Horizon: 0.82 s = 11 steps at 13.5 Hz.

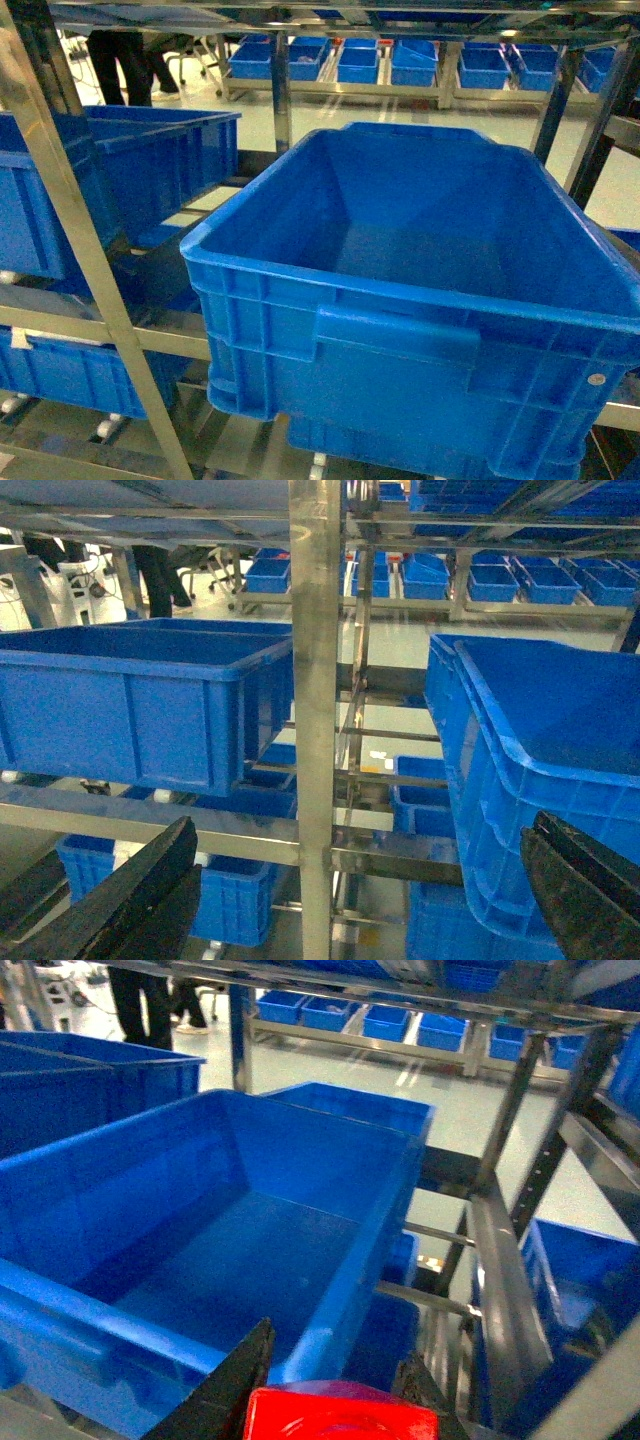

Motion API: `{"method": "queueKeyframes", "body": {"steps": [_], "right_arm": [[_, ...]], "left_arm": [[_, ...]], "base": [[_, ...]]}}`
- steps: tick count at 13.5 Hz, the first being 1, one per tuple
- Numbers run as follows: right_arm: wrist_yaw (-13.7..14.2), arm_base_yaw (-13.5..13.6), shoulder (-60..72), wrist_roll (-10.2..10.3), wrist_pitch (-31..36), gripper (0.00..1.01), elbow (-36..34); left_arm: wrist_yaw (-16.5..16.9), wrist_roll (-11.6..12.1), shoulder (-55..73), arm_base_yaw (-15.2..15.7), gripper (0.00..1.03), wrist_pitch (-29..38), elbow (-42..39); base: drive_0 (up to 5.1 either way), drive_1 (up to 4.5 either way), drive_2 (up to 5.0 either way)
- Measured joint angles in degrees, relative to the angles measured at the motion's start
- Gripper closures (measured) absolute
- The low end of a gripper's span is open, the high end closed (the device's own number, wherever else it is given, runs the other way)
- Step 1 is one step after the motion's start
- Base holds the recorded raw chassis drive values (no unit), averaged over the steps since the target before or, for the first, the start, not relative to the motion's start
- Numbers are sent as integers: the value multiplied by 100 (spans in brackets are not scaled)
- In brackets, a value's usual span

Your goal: Pick red block from blue box to shelf

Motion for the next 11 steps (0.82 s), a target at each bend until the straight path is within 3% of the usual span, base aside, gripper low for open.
{"method": "queueKeyframes", "body": {"steps": [1,2,3,5,7,11], "right_arm": [[-131,133,785,118,616,73,302],[-802,350,3364,446,1814,73,1373],[-1226,426,4850,737,1915,73,2111],[-1189,542,5598,647,2122,73,2660],[-1086,575,6553,278,2103,73,3383],[-887,570,7508,-195,2031,73,4157]], "left_arm": [[0,0,0,0,5,0,0],[0,0,0,0,5,2,0],[0,0,0,0,5,0,0],[0,0,0,0,5,0,0],[0,0,0,0,5,2,0],[0,0,0,0,5,2,0]], "base": [[0,0,0],[0,0,0],[0,0,0],[0,0,0],[0,0,0],[0,0,0]]}}
